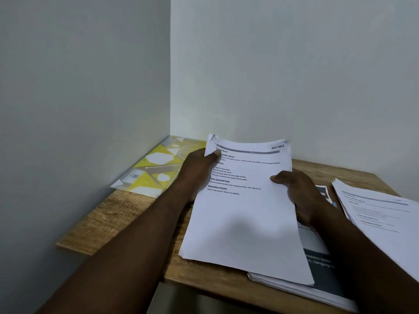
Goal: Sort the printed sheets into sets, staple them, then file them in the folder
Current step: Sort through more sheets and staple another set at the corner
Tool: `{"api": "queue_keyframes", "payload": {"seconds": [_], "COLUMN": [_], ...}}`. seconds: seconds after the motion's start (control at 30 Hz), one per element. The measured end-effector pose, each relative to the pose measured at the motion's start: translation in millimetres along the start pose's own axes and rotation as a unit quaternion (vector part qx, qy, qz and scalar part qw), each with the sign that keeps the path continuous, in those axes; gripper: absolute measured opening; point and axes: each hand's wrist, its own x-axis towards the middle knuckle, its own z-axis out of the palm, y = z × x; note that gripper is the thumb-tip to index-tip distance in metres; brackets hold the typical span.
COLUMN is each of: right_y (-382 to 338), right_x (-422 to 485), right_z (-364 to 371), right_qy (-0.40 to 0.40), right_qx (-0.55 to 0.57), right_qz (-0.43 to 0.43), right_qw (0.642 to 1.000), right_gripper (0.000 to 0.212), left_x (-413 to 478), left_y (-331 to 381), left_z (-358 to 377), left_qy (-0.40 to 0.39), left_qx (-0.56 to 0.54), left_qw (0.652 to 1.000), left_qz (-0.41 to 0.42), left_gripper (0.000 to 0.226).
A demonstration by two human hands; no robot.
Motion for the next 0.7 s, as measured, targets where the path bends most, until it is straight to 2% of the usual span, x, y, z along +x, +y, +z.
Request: {"api": "queue_keyframes", "payload": {"seconds": [0.07, 0.17, 0.23, 0.3, 0.4, 0.5, 0.7], "right_y": [-1.4, -1.1, -0.1, -0.4, -0.4, 1.1, 5.7], "right_x": [-1.7, -3.8, -3.0, -1.0, 1.1, 0.5, 2.1], "right_z": [-1.0, 0.0, 1.0, 0.5, -3.7, -4.3, -2.4], "right_qy": [-0.022, -0.064, -0.061, -0.043, -0.038, -0.067, -0.07], "right_qx": [0.011, 0.015, 0.016, 0.009, -0.015, -0.054, -0.075], "right_qz": [-0.001, 0.008, -0.003, -0.019, -0.026, -0.026, -0.047], "right_qw": [1.0, 0.998, 0.998, 0.999, 0.999, 0.996, 0.994], "right_gripper": [0.017, 0.035, 0.041, 0.039, 0.032, 0.032, 0.031], "left_x": [0.8, -5.6, -7.7, -7.6, -2.9, 3.4, 2.4], "left_y": [-0.5, 3.3, 2.5, 2.5, 7.3, 6.3, 7.7], "left_z": [0.2, 5.5, 10.8, 11.5, 3.4, -4.6, -1.9], "left_qy": [-0.006, -0.045, -0.083, -0.089, -0.037, 0.025, 0.061], "left_qx": [0.005, -0.037, -0.05, -0.043, -0.019, 0.007, 0.01], "left_qw": [1.0, 0.998, 0.995, 0.995, 0.998, 0.998, 0.996], "left_qz": [0.016, 0.025, 0.014, 0.015, 0.038, 0.057, 0.065], "left_gripper": [0.039, 0.014, 0.014, 0.015, 0.017, 0.02, 0.022]}}
